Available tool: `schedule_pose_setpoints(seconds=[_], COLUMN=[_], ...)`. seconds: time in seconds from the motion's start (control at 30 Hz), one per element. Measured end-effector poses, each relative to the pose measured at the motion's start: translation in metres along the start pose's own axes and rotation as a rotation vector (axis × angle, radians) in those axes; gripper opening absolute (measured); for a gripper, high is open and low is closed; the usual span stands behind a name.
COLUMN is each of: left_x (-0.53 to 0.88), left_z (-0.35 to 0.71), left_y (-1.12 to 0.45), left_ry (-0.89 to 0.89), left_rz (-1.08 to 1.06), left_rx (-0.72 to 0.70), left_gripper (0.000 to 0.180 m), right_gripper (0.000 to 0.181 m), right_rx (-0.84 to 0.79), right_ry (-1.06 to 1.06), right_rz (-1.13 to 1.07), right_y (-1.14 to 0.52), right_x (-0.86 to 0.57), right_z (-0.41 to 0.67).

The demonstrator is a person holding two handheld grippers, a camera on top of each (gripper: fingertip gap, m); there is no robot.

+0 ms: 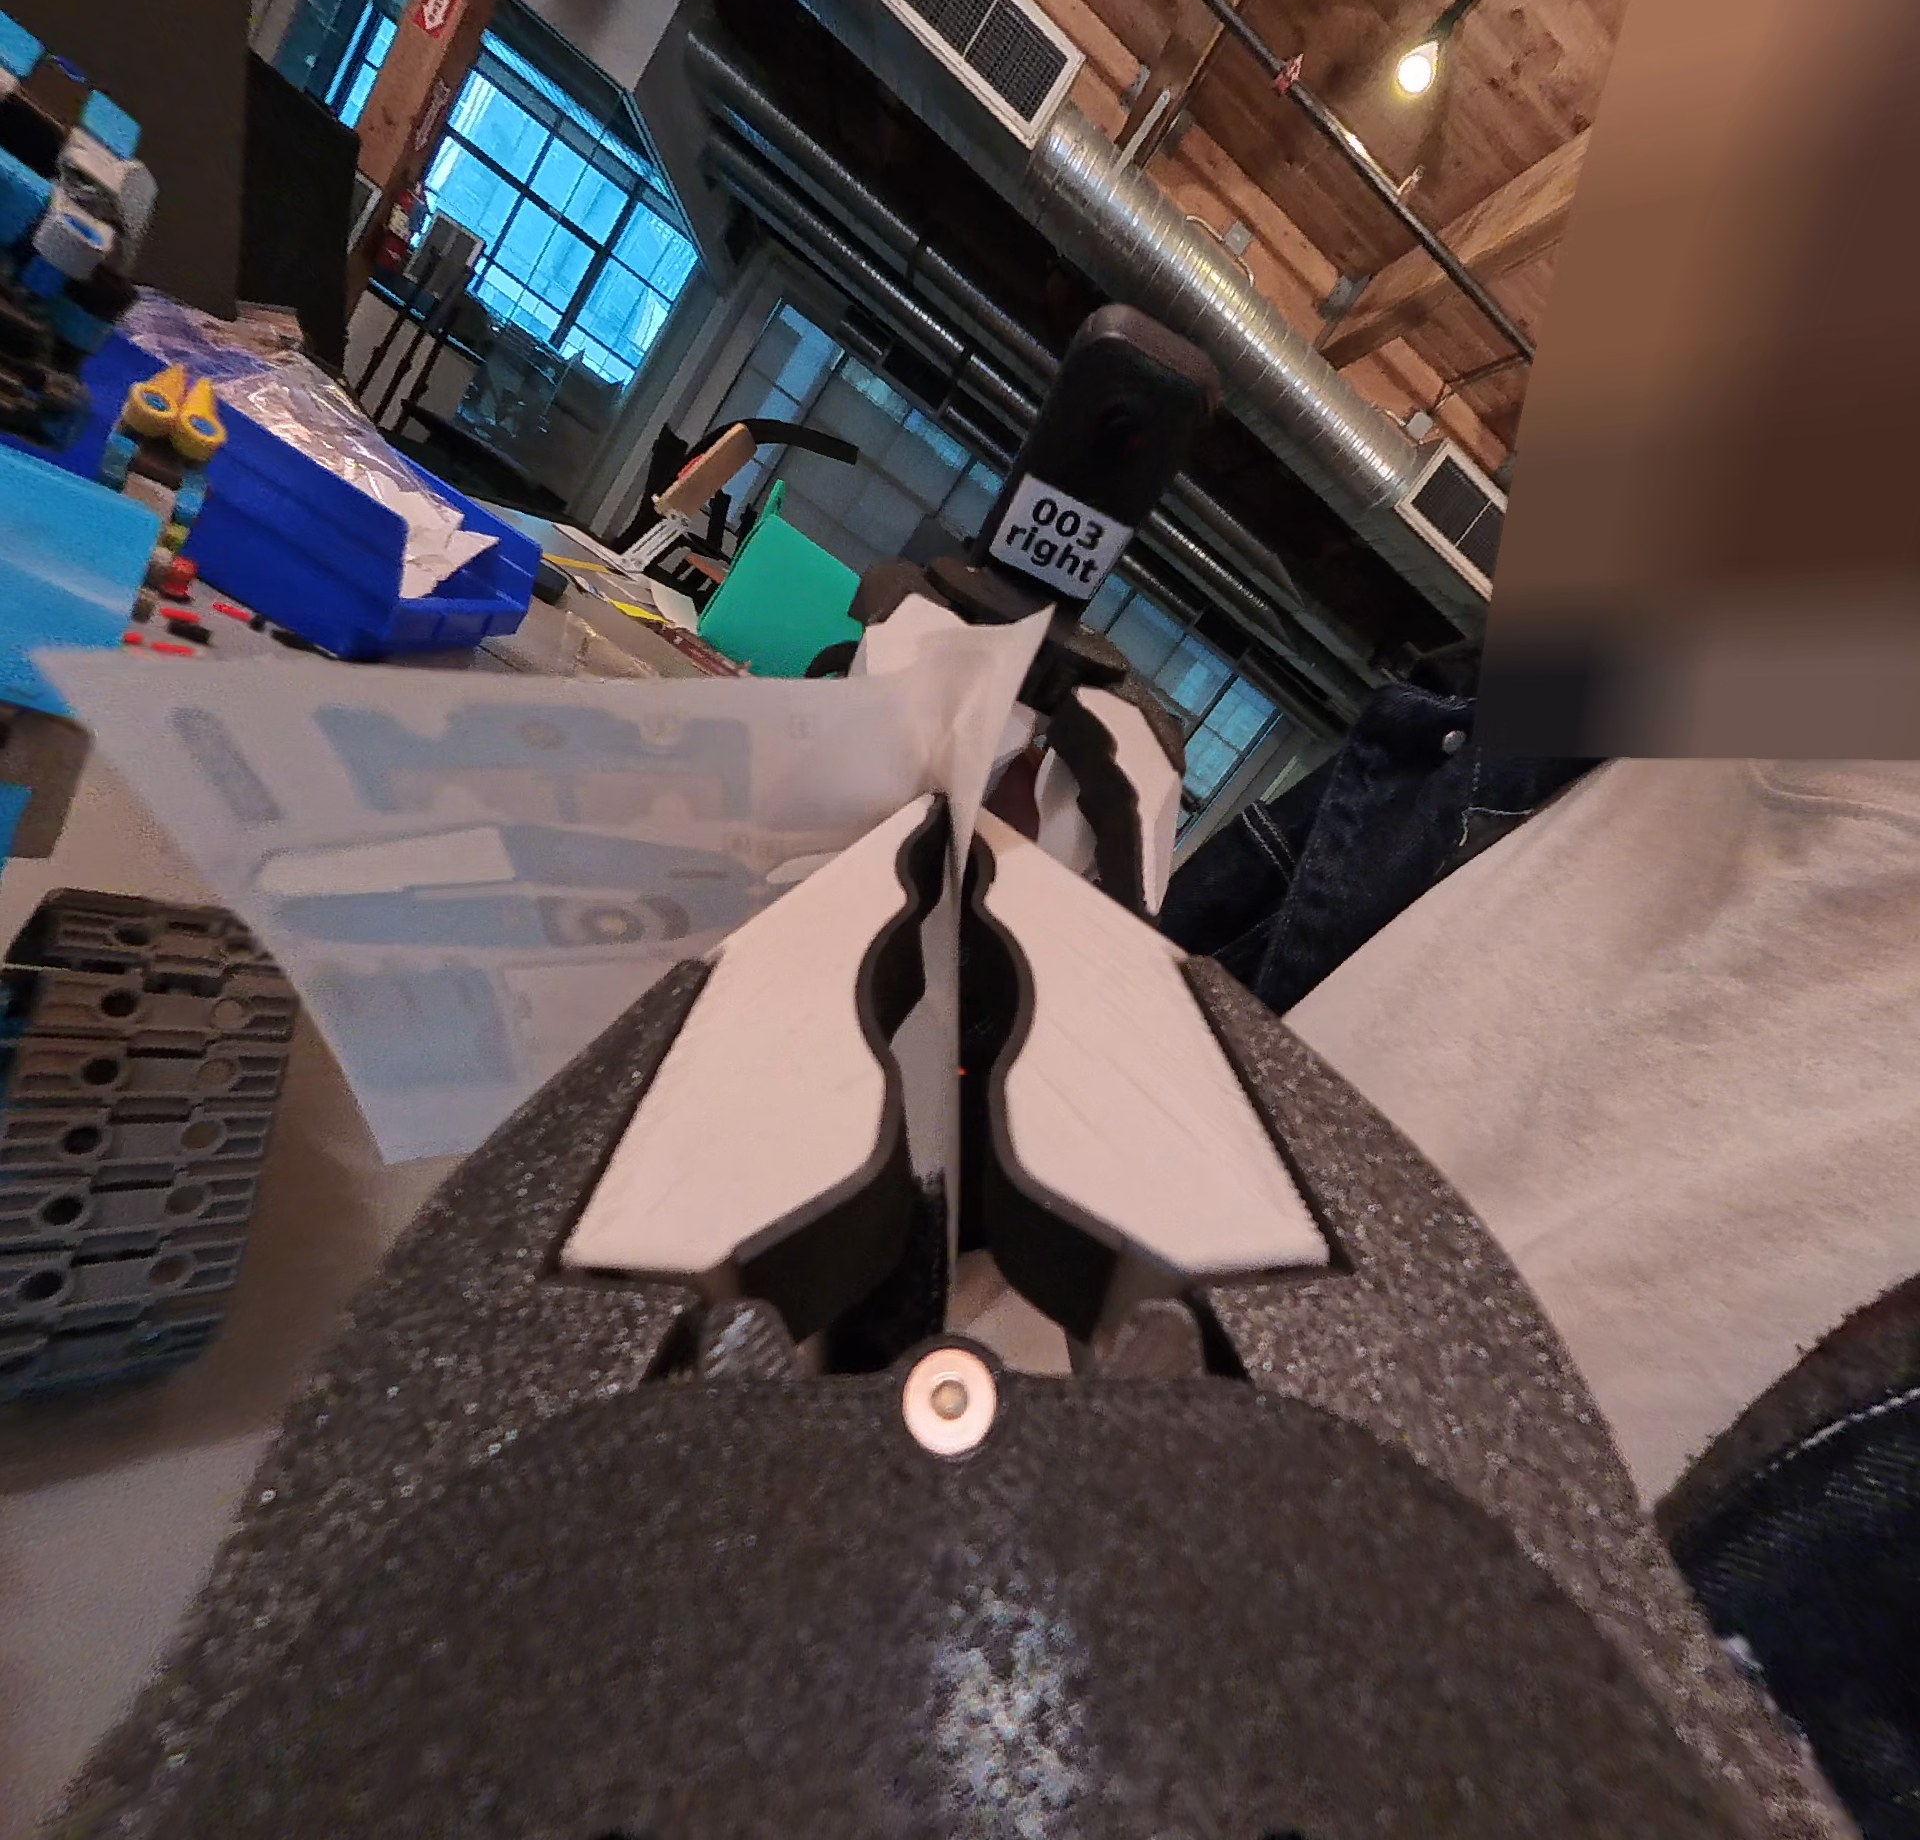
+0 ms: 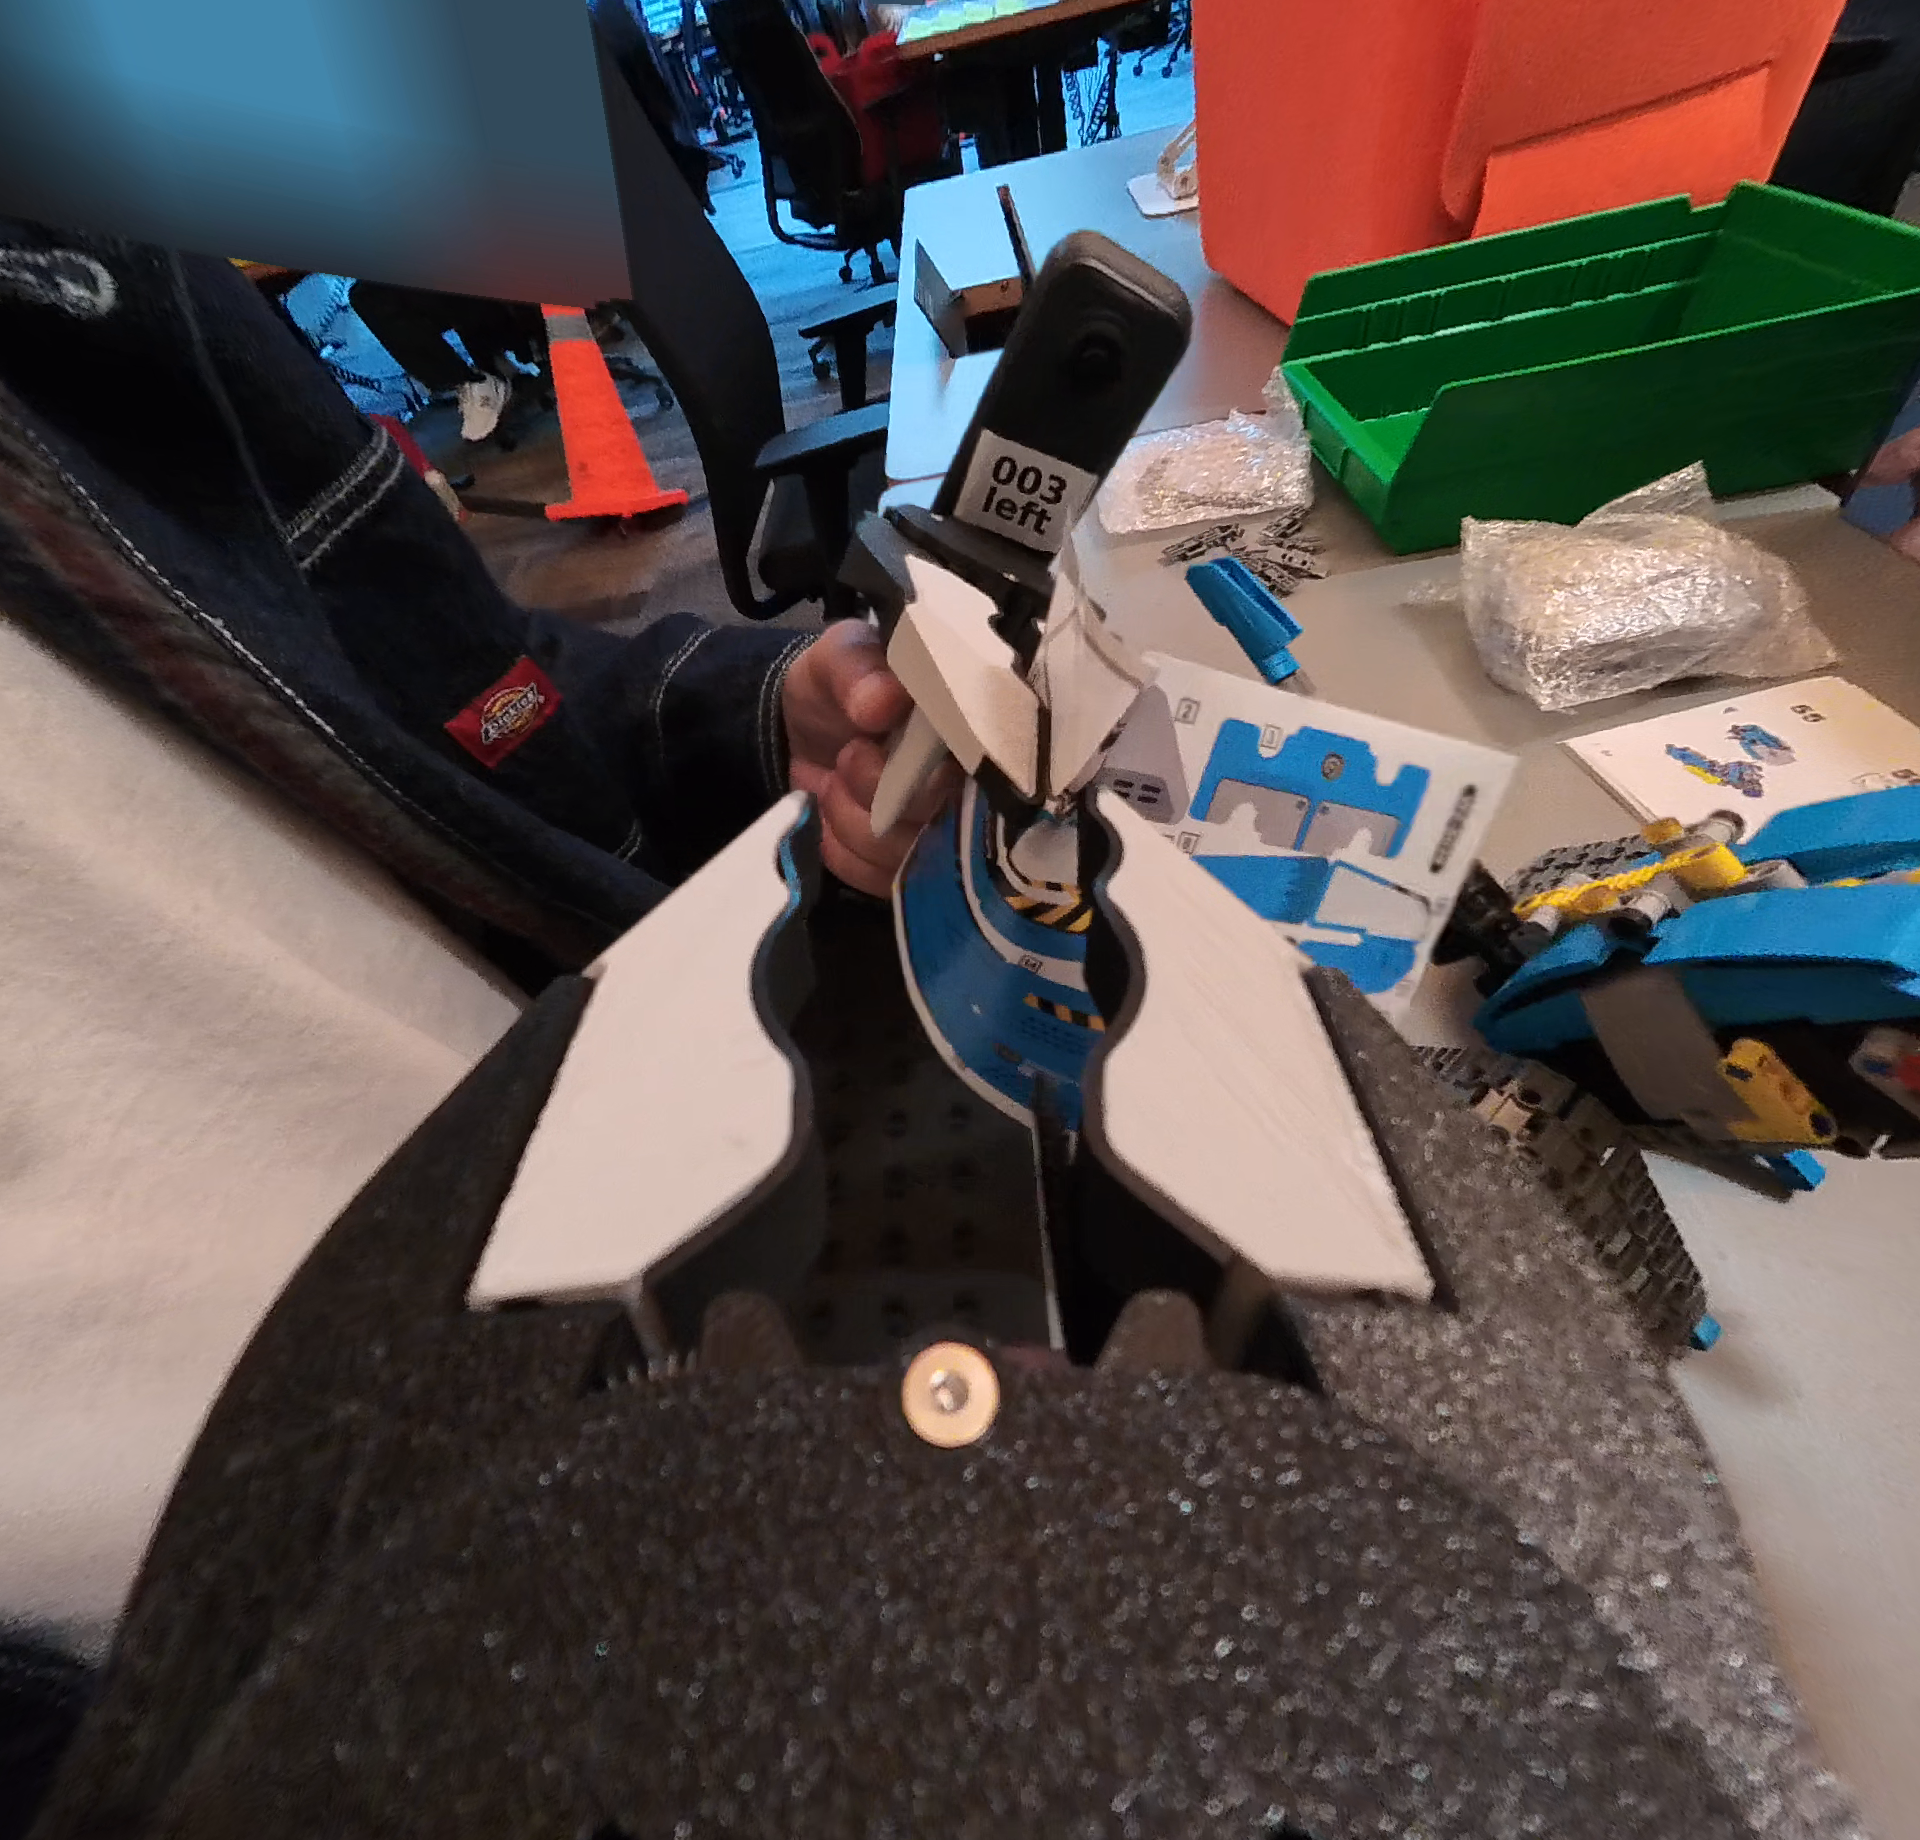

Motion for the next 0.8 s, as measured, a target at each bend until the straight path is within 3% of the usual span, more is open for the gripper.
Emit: schedule_pose_setpoints(seconds=[0.23,0.43,0.47,0.63,0.8], left_x=[0.004,-0.009,-0.011,-0.002,0.003], left_z=[0.001,-0.007,-0.009,-0.003,-0.009], left_y=[0.005,0.001,0.001,0.009,0.011], left_ry=[0.151,0.21,0.211,0.149,0.037], left_rz=[-0.013,-0.127,-0.135,-0.039,0.047], left_rx=[-0.053,0.015,0.029,-0.002,0.056], left_gripper=[0.0,0.0,0.0,0.0,0.0], right_gripper=[0.043,0.072,0.066,0.001,0.0], right_rx=[0.026,-0.01,0.01,0.097,0.127], right_ry=[0.085,0.028,0.026,-0.008,-0.171], right_rz=[-0.11,0.048,0.086,0.129,0.221], right_y=[0.01,0.018,0.017,0.018,0.018], right_x=[-0.018,-0.023,-0.022,-0.03,-0.03], right_z=[0.002,0.007,0.004,-0.009,-0.021])
Point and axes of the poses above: each gripper's, where its closed fingertips meet, y back along the fingers, z out of its top, x = y × z across the jaws, the point moved 2 cm from there along y, back along the fingers, and after that the axes turned 4 degrees about -z, right-handed, at the moved point
